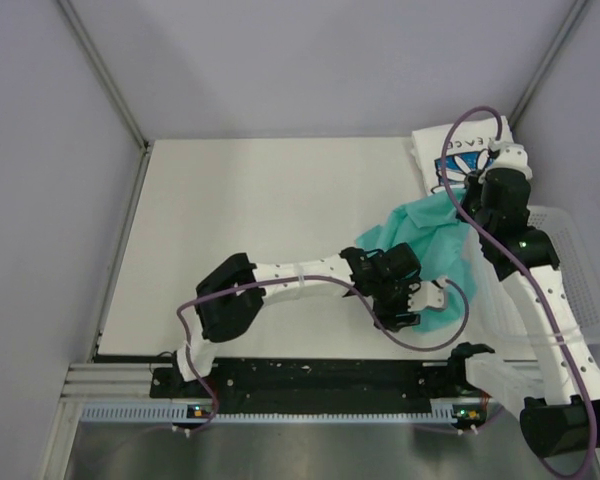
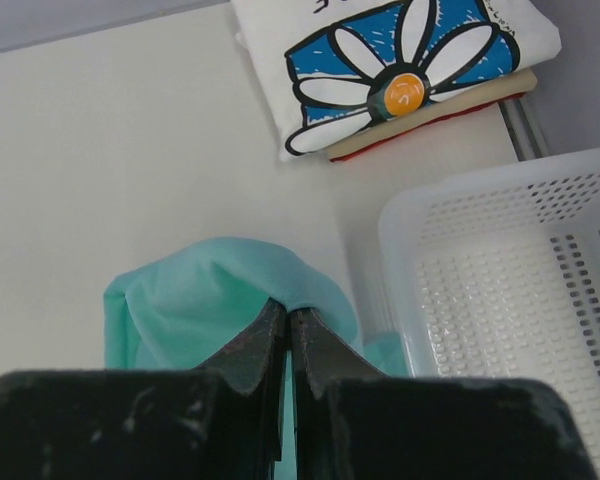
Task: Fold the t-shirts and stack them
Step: Flatten out the tshirt
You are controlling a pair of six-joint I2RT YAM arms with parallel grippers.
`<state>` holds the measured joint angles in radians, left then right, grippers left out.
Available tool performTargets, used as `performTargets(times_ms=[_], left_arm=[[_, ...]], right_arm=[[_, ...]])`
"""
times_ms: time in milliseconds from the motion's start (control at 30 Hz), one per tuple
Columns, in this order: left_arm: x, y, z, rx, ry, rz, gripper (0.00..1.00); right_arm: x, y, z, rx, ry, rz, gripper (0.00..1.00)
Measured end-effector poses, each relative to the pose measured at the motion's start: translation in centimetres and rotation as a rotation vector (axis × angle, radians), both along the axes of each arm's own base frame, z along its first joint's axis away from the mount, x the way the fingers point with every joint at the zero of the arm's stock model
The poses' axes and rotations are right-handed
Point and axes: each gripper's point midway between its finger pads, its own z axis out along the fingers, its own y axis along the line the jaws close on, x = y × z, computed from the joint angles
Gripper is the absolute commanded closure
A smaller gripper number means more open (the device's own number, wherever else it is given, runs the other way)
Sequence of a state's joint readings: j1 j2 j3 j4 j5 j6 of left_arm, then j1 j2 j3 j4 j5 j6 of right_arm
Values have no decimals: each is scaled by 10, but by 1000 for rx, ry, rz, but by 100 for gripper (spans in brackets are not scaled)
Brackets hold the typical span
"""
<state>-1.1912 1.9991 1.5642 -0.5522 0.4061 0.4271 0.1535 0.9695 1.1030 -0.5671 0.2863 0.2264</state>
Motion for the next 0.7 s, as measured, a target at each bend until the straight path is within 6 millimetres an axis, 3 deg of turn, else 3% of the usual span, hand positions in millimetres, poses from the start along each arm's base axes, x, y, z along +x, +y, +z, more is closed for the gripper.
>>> performTargets(times_ms=[133, 367, 533, 567, 667, 700], left_arm=[[11, -26, -11, 6, -14, 37, 37], [8, -26, -46, 108, -40, 56, 42], [17, -32, -58, 144, -100, 94, 61], [20, -33, -57, 143, -110, 103, 67], [25, -32, -58, 151, -131, 122, 100], [27, -32, -58, 153, -135, 130, 100]], right_arm=[[0, -1, -1, -8, 2, 2, 100], [-2, -1, 1, -10, -14, 7, 100], [-3, 1, 5, -4, -31, 18, 100], [-3, 1, 6, -3, -35, 20, 100], [-5, 2, 10, 1, -47, 25, 100], [-5, 2, 11, 2, -51, 26, 100]])
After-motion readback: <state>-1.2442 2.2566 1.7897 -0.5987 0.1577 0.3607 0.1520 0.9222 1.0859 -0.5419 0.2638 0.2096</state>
